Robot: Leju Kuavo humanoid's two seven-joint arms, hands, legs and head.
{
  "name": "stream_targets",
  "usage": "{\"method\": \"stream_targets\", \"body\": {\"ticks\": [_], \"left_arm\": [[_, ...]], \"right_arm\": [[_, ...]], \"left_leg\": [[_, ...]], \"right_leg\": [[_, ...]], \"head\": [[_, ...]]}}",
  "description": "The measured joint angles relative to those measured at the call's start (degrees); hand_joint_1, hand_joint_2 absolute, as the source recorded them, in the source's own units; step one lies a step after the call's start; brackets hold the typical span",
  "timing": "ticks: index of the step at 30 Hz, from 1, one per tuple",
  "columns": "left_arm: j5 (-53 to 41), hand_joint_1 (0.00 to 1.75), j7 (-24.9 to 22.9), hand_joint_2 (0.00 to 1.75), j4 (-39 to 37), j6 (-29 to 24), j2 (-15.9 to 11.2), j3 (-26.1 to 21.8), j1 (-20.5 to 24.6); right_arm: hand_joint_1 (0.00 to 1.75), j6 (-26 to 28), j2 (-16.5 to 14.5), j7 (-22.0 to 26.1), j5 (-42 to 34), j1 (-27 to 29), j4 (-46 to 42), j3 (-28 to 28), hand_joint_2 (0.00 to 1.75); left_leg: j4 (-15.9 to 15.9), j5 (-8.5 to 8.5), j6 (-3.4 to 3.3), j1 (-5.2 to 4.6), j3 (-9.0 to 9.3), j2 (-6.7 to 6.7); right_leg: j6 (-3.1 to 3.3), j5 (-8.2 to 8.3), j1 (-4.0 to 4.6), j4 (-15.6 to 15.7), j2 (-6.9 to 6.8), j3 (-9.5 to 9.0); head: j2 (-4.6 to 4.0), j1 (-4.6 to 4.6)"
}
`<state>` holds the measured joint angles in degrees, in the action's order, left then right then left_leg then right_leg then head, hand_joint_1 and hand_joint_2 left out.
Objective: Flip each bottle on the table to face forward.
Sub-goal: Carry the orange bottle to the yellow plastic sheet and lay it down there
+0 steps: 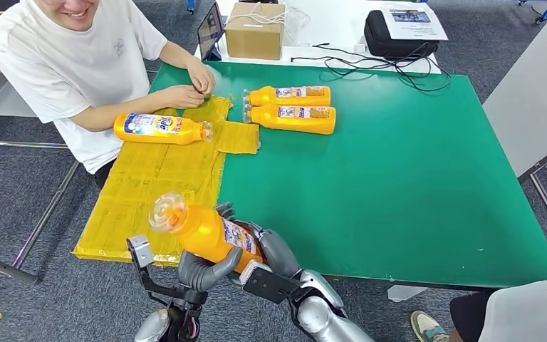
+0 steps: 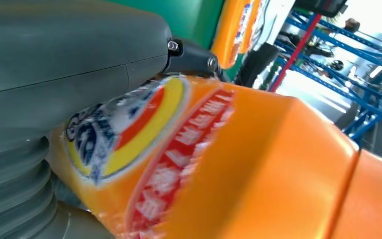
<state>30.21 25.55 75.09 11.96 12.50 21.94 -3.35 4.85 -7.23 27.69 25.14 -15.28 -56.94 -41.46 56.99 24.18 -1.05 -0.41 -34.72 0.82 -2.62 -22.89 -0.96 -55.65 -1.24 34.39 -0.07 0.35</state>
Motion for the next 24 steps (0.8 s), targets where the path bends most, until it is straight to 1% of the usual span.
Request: {"method": "stream_targets", "body": {"ticks": [3,8,21,24], "left_arm": [[1.16,1.75,0.20,1.75,-0.10,1.93,0.00,-0.26,-0.13],[2.82,1.75,0.22,1.75,-0.74,3.71,0.00,-0.58,-0.12],[3.18,1.75,0.20,1.75,-1.69,4.42,0.00,-0.85,0.18],[3.26,1.75,0.13,1.75,-1.84,5.00,0.00,-0.84,0.35]], "right_arm": [[0.00,-0.32,-0.33,-0.15,-1.10,0.24,0.01,0.00,0.00],[0.00,-0.45,-0.51,0.23,-1.82,0.83,-0.15,0.00,0.00],[0.00,-0.36,-0.51,0.45,-1.84,1.39,-0.27,0.00,0.00],[0.00,0.62,-0.48,1.94,-1.77,1.98,-0.92,0.12,0.00]], "left_leg": [[0.00,0.00,0.00,0.00,0.00,0.00],[0.00,0.01,0.00,0.00,0.00,0.00],[0.00,0.00,0.00,0.00,0.01,0.00],[0.00,0.00,0.00,0.00,0.01,0.00]], "right_leg": [[0.00,0.00,0.00,0.00,0.01,0.01],[0.00,0.00,0.00,0.00,0.01,0.01],[0.00,0.00,0.00,0.00,0.01,0.00],[0.00,0.00,0.00,0.00,0.01,0.00]], "head": [[0.00,-0.01],[0.00,-0.01],[0.00,-0.01],[0.00,0.00]]}}
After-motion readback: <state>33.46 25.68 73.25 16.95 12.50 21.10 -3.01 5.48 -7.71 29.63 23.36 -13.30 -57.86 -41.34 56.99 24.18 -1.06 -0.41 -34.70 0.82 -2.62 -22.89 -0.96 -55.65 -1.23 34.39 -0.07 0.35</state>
